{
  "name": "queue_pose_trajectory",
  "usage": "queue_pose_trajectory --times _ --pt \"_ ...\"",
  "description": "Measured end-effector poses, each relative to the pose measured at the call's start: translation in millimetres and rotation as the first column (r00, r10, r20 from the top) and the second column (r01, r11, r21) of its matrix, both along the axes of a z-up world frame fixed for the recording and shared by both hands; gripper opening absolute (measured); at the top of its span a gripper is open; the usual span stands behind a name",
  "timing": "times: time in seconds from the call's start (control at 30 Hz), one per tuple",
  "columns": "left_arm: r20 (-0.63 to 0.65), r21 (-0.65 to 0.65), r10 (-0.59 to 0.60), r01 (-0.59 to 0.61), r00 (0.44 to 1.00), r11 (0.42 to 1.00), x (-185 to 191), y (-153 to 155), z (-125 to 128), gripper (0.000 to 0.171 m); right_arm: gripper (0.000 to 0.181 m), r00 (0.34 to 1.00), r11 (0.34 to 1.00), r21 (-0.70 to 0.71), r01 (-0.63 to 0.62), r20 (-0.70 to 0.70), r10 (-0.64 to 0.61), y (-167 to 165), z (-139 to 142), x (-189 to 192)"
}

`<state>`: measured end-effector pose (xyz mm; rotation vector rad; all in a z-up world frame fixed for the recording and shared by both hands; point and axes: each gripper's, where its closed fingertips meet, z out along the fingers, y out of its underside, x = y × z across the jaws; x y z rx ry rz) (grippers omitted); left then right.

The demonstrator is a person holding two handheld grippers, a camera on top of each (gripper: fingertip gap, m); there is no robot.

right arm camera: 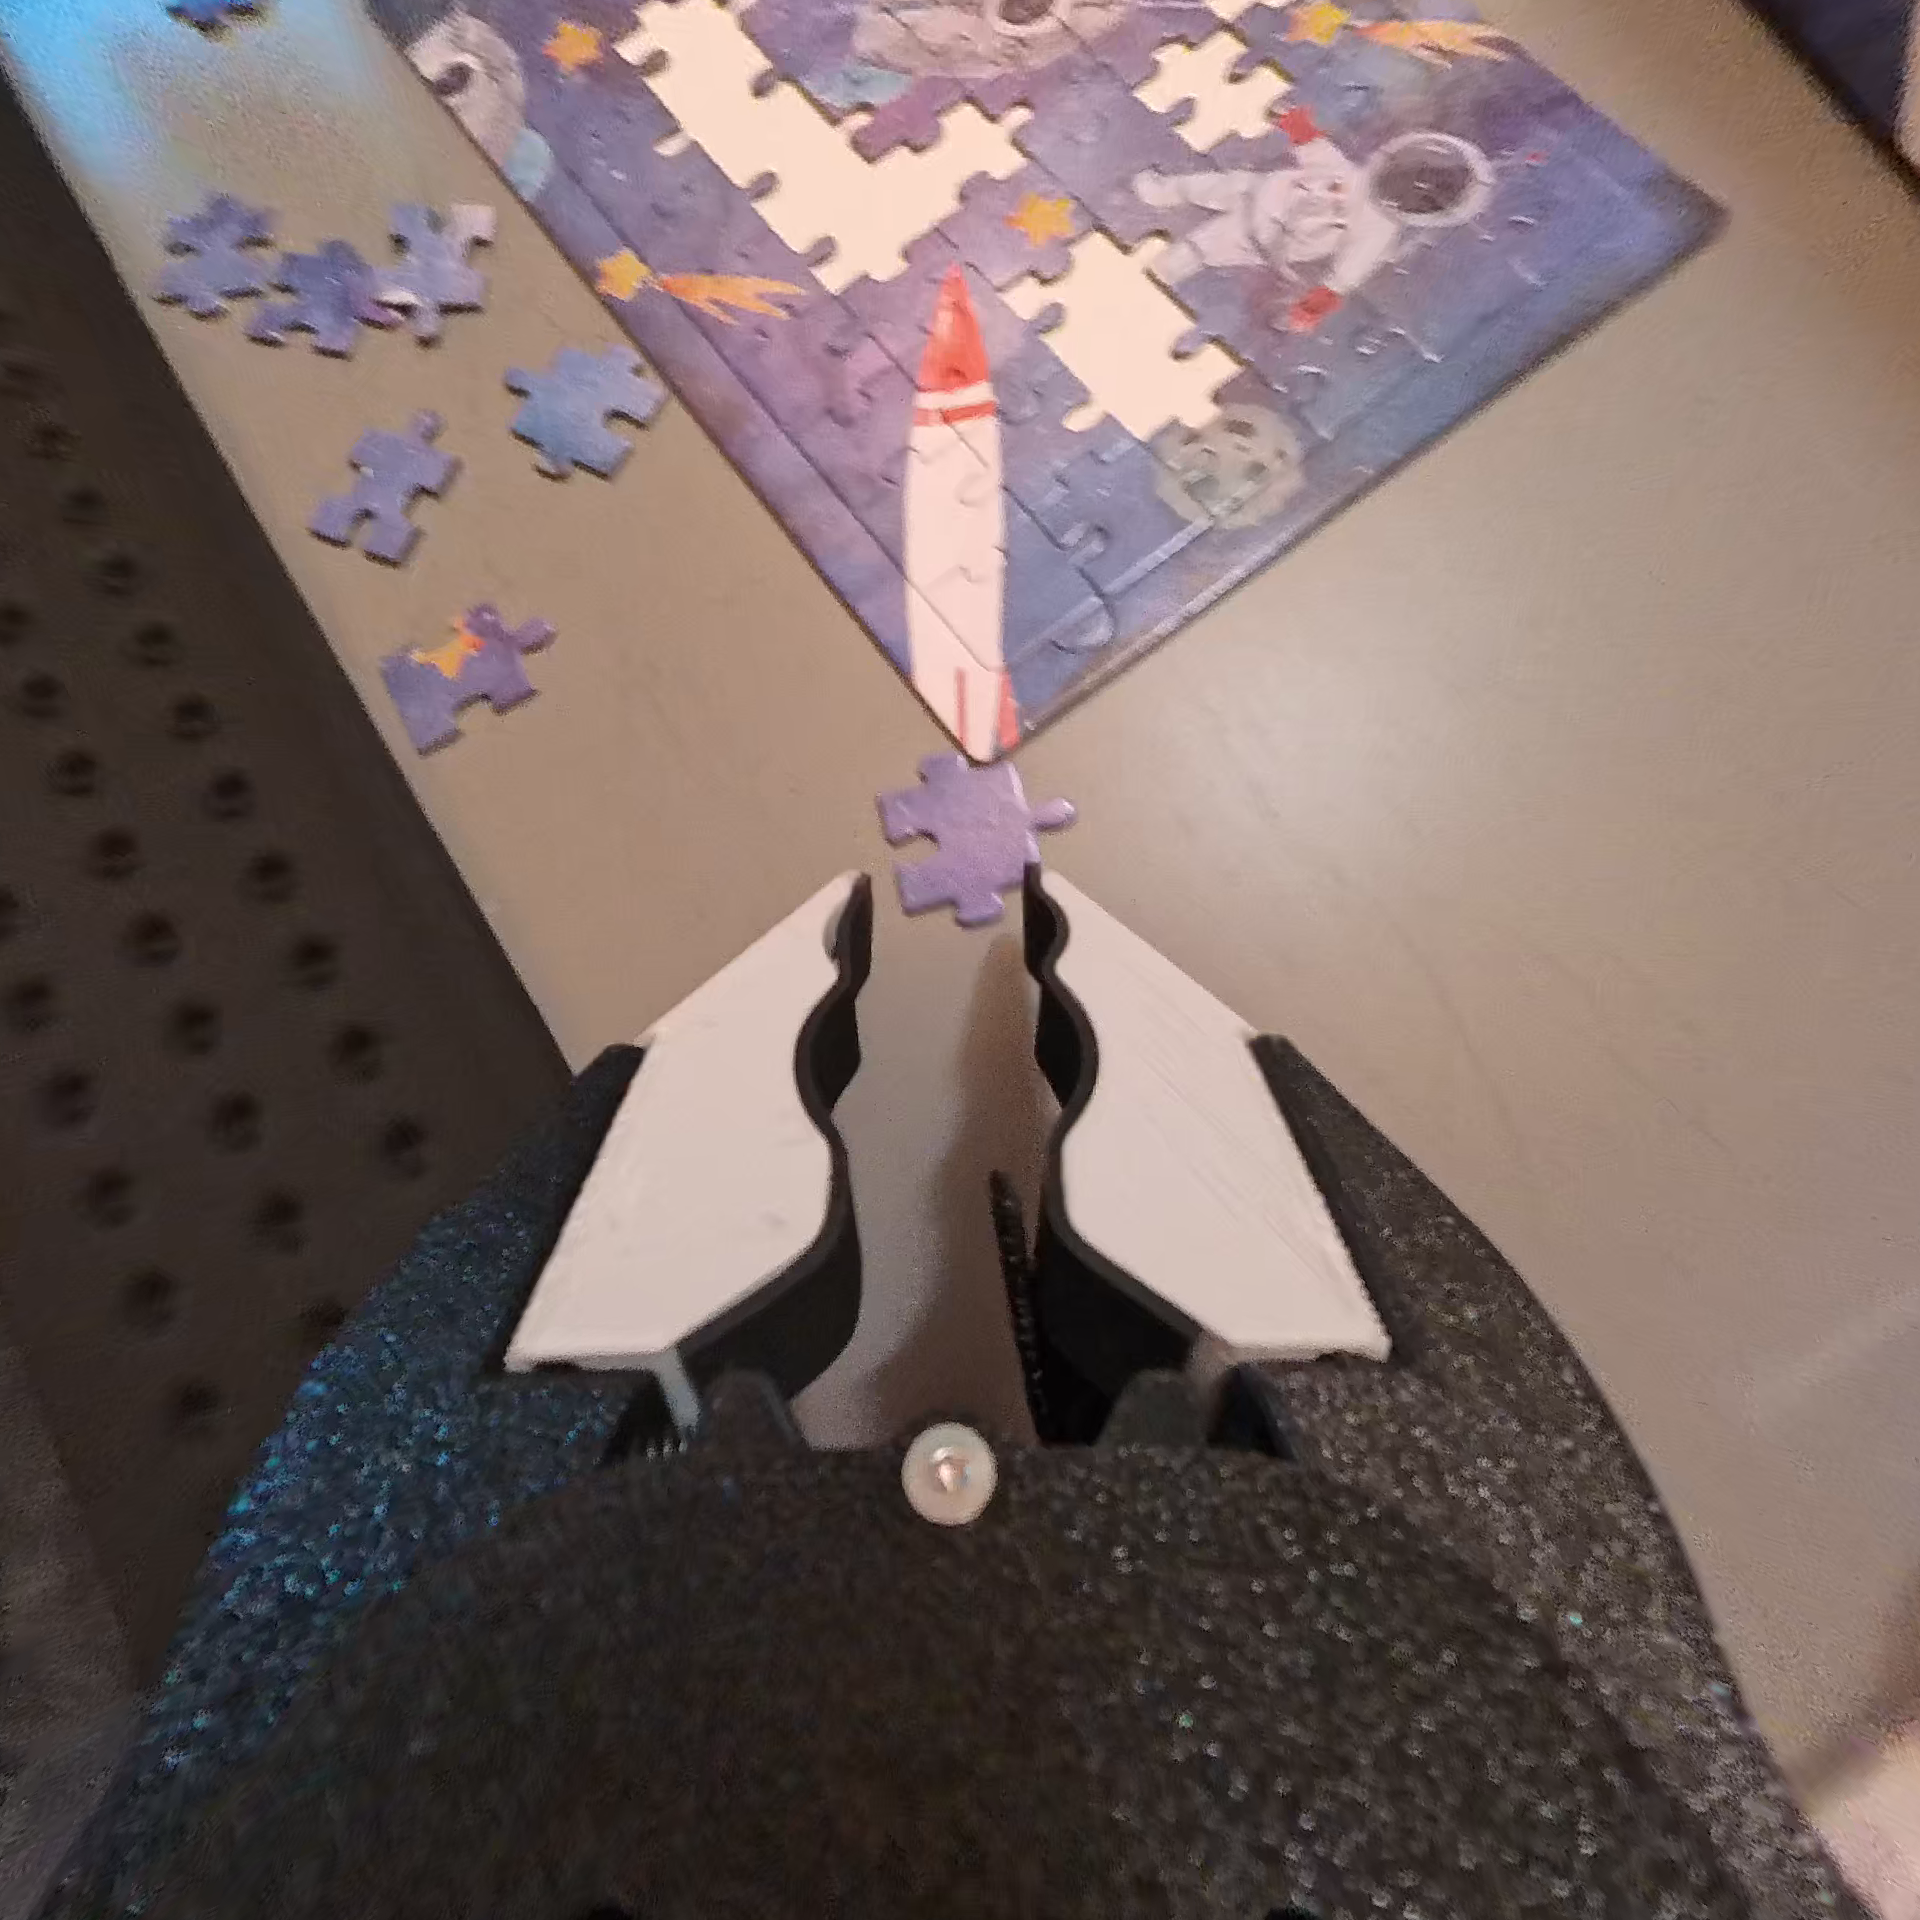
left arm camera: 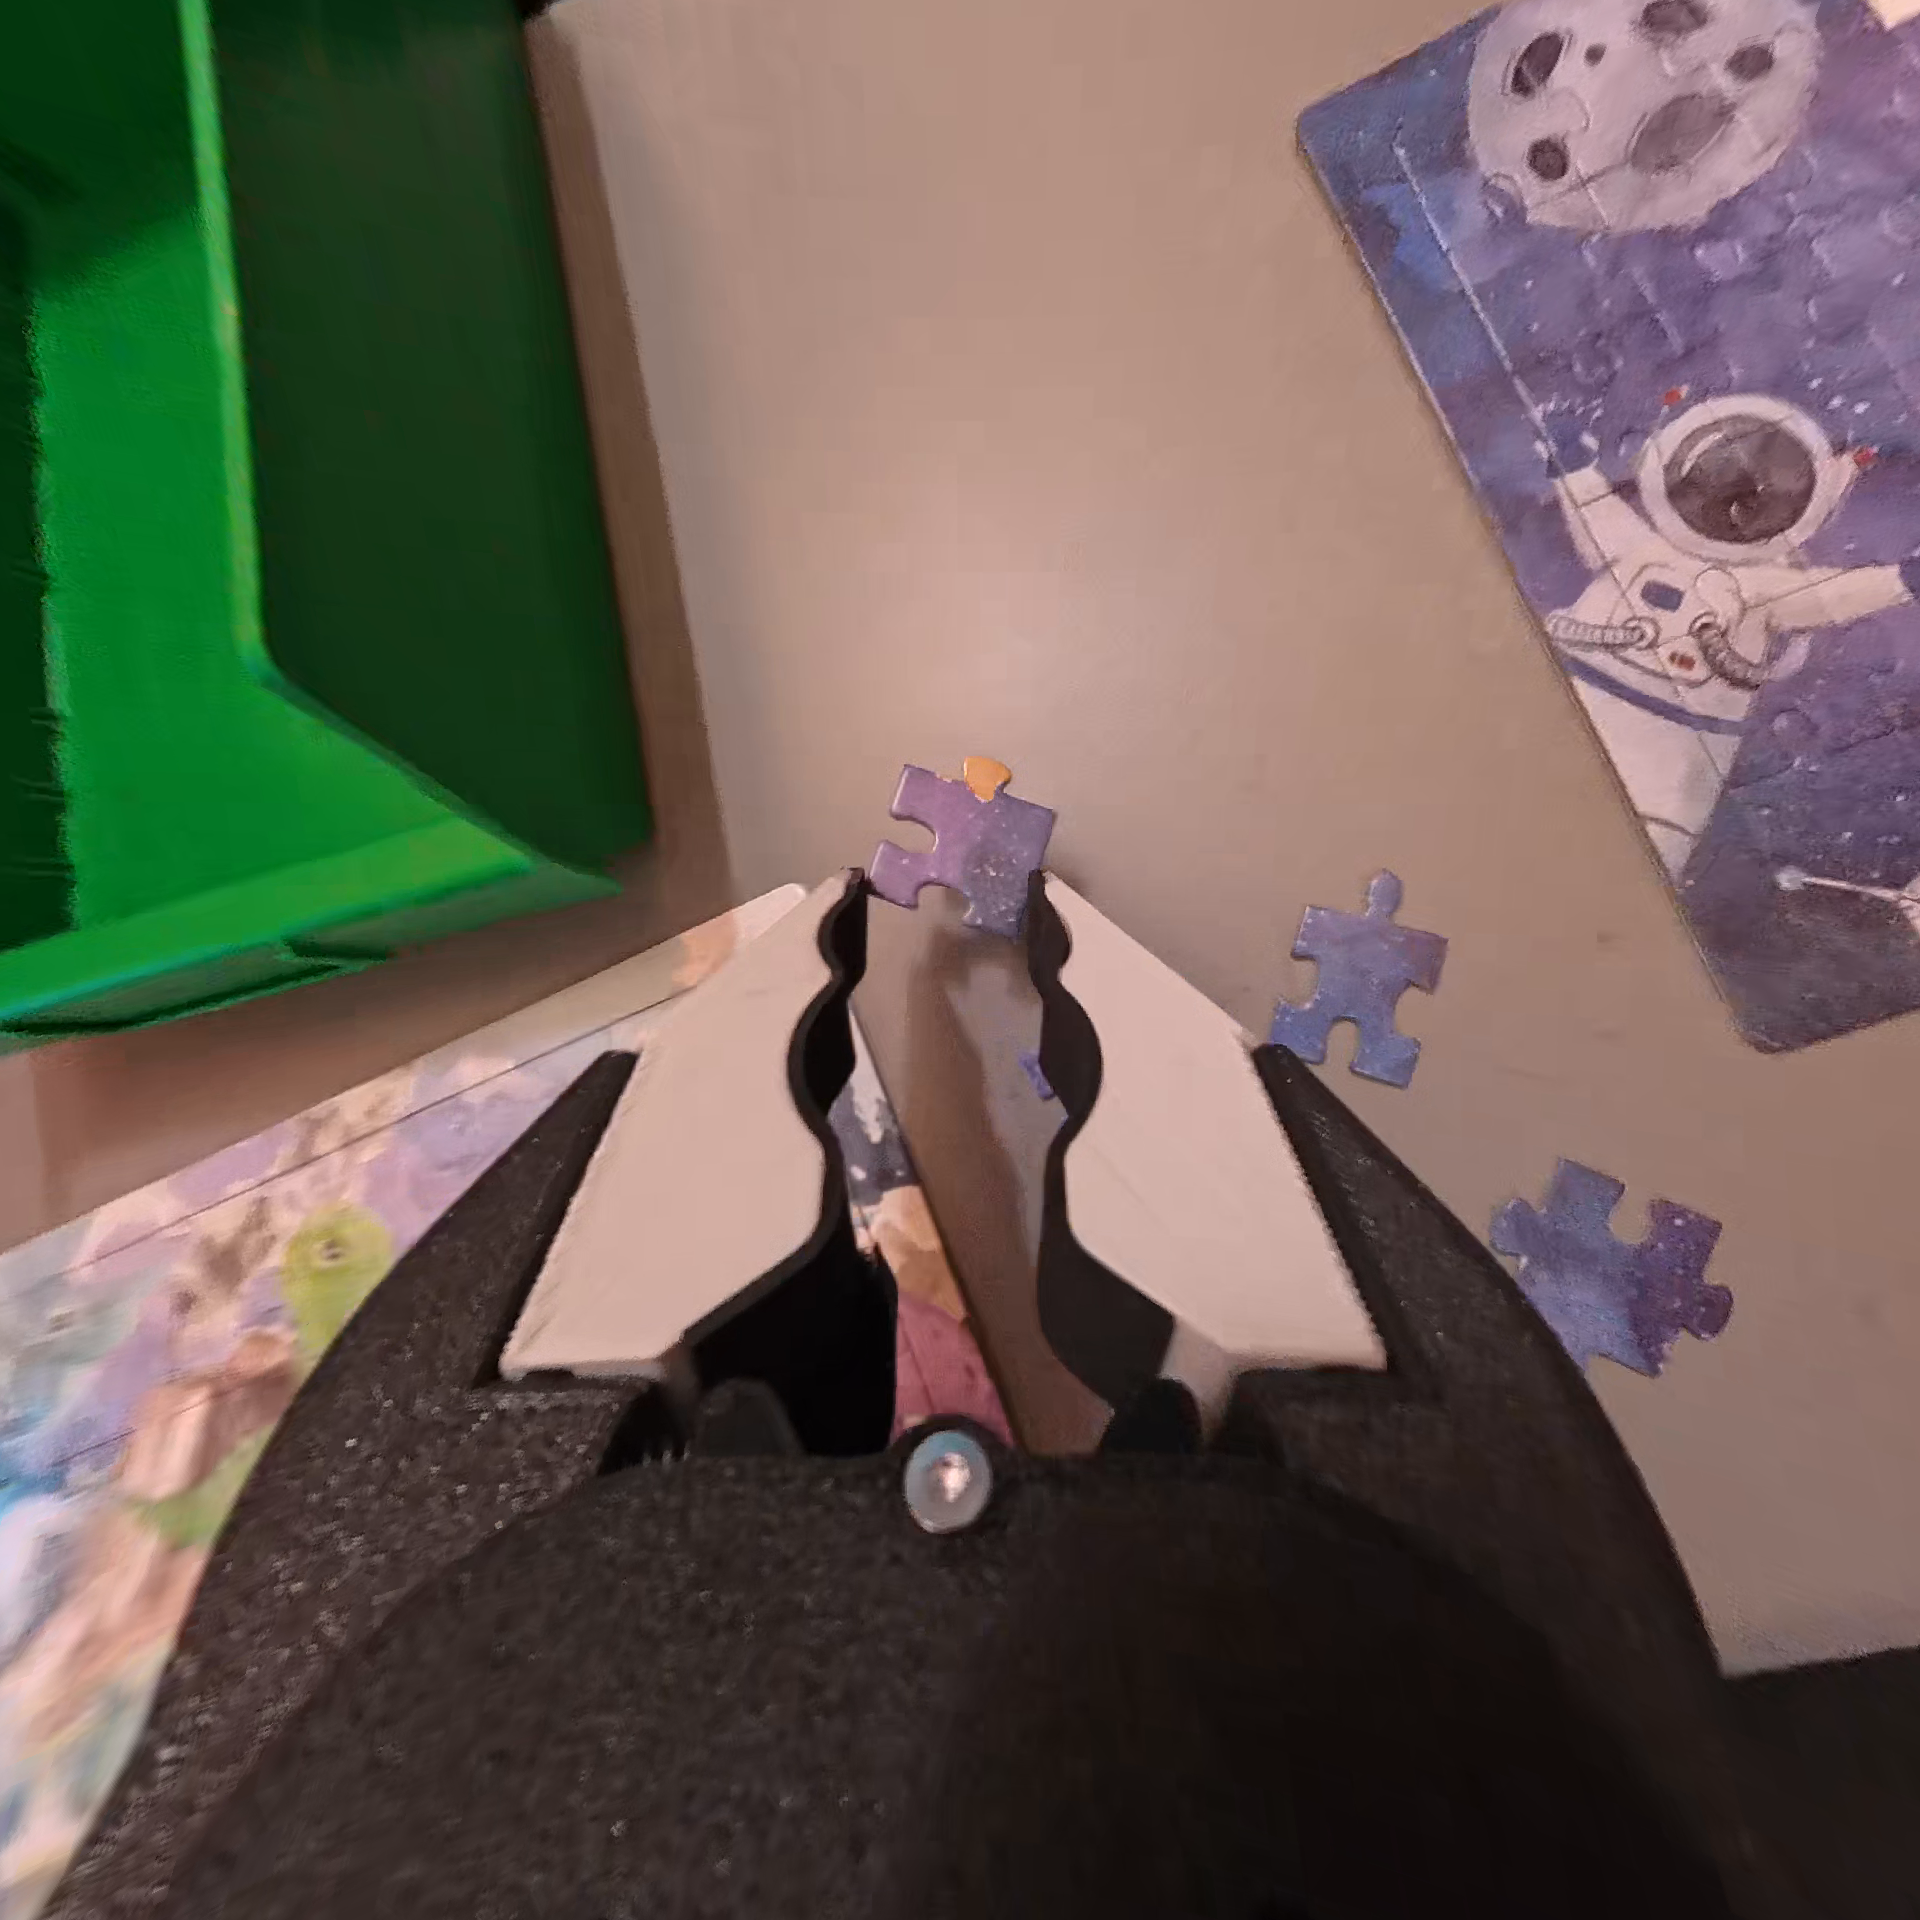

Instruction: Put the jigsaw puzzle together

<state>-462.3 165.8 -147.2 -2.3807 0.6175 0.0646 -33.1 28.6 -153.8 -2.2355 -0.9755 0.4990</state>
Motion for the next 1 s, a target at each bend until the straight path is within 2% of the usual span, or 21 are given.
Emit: queue_pose_trajectory --times 0.07,0.13,0.23,0.33,0.47,0.67,0.8,1.0 --pt "0.083 0.000 0.000 0.000 0.997 1.000 2 3 -3 0.031 0.029 0.999 0.999 0.008 -0.042 -0.012 0.042 -3 1 -16" --pt "0.113 -0.004 0.018 -0.018 0.993 1.000 0 5 -8 0.031 0.029 0.997 0.997 0.025 -0.079 -0.011 0.079 -6 4 -30" --pt "0.111 -0.022 0.043 -0.041 0.993 0.999 -5 7 -16 0.031 0.029 0.989 0.989 0.000 -0.148 -0.004 0.148 -17 -1 -59" --pt "0.118 -0.032 0.052 -0.048 0.992 0.998 -5 8 -21 0.031 0.029 0.979 0.979 0.037 -0.200 0.055 0.197 -20 -6 -86" --pt "0.101 -0.025 0.045 -0.042 0.994 0.999 -3 7 -22 0.031 0.029 0.969 0.967 0.071 -0.246 0.055 0.242 -21 -3 -115" --pt "0.130 0.000 0.017 -0.017 0.991 1.000 7 8 -15 0.031 0.029 0.945 0.944 0.029 -0.327 0.038 0.326 -35 -9 -135" --pt "0.204 0.006 -0.063 0.063 0.977 0.998 32 5 -10 0.031 0.029 0.913 0.912 0.047 -0.408 0.023 0.408 -43 -6 -157" --pt "0.143 -0.001 -0.126 0.128 0.982 0.992 53 0 -19 0.031 0.026 0.900 0.898 0.061 -0.435 0.061 0.432 -41 -11 -167"
